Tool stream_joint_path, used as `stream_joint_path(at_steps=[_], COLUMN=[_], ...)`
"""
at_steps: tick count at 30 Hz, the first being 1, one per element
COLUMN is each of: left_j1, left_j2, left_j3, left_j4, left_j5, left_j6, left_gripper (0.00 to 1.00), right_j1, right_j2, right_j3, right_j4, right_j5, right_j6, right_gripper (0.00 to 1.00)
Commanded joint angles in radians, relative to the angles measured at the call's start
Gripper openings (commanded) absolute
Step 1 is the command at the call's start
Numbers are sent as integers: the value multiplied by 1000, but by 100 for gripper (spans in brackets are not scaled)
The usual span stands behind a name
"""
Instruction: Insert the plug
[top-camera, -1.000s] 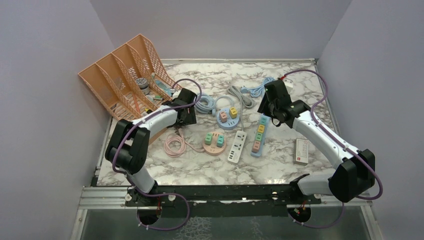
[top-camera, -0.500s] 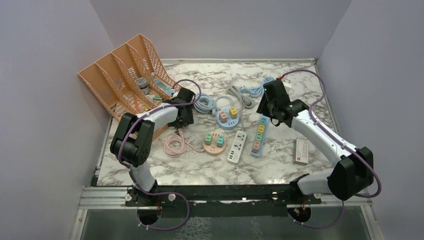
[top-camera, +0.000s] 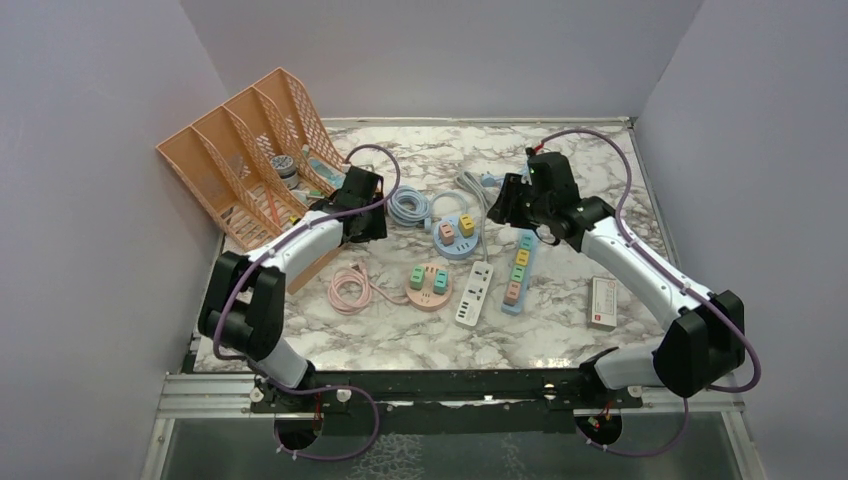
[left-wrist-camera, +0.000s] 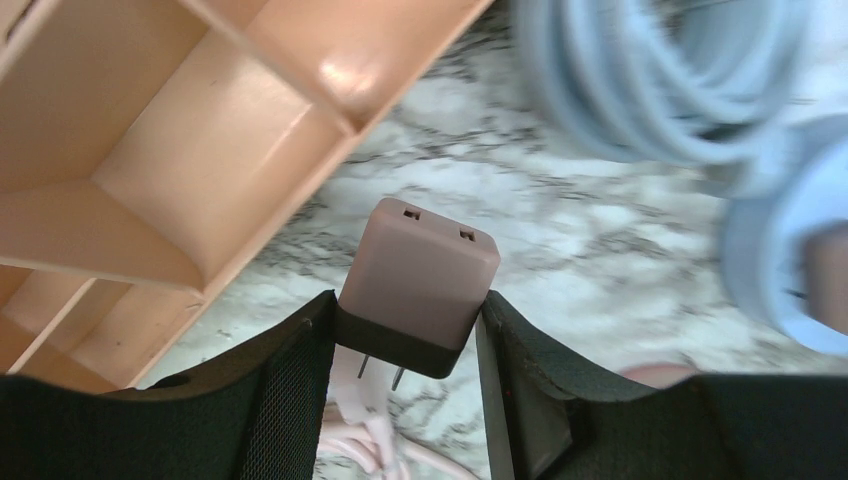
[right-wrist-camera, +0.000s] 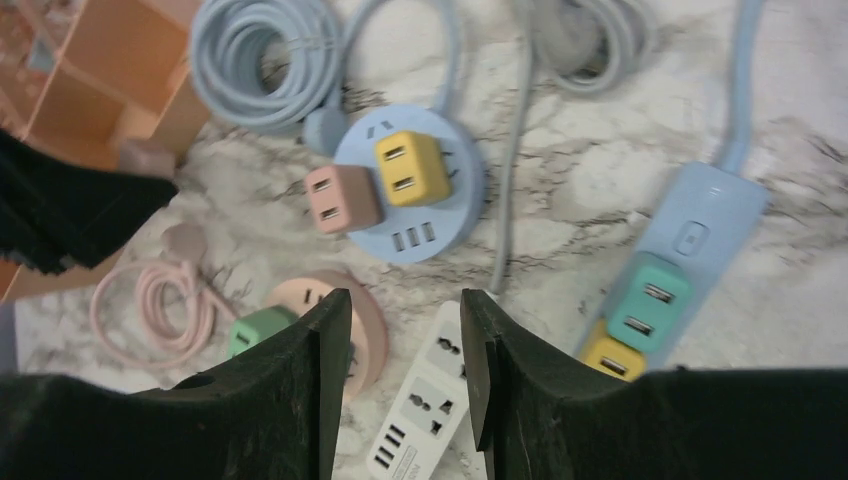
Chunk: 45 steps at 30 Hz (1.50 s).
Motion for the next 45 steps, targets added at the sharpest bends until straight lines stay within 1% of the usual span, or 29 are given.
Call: stream_joint_path(at_steps=[1, 4, 7, 8, 11, 13, 16, 21, 26, 31, 33, 35, 40, 42, 45], left_j1=[-18, -43, -87, -109, -187, -215, -223, -226, -230, -232, -233, -232, -232, -233, -232], left_j2=[-127, -167, -189, -194, -217, -235, -250, -253, -267, -291, -305, -320, -356, -366, -373], left_j3=[-6, 1, 10, 9, -14, -51, -97, -117, -136, -160, -171, -186, -233, -241, -243], left_j4=[126, 162, 201, 215, 268, 336, 420, 474, 488, 503, 508, 517, 524, 519, 531], left_j5=[218, 271, 318, 322, 319, 321, 346, 442, 521, 573, 585, 604, 622, 628, 651], left_j6=[45, 27, 35, 47, 93, 94, 85, 124, 221, 351, 392, 424, 493, 512, 517], left_gripper=[49, 50, 50, 50, 50, 50, 50, 49, 49, 49, 49, 49, 49, 49, 49], right_j1=[4, 5, 5, 5, 5, 5, 4, 5, 5, 5, 5, 5, 5, 5, 5], right_j2=[-4, 2, 23, 32, 59, 73, 80, 85, 120, 148, 144, 135, 116, 113, 139], right_j3=[-3, 9, 31, 39, 46, 34, 5, -36, -31, -44, -51, -55, -32, -30, -20], right_j4=[150, 182, 168, 162, 175, 198, 216, 272, 251, 285, 297, 301, 251, 271, 288], right_j5=[-384, -539, -607, -626, -752, -801, -789, -808, -767, -816, -825, -803, -662, -672, -742], right_j6=[-136, -182, -165, -144, -96, -77, -75, -12, 71, 122, 124, 126, 109, 97, 87], right_gripper=[45, 51, 55, 56, 56, 56, 56, 55, 55, 54, 54, 54, 52, 53, 53])
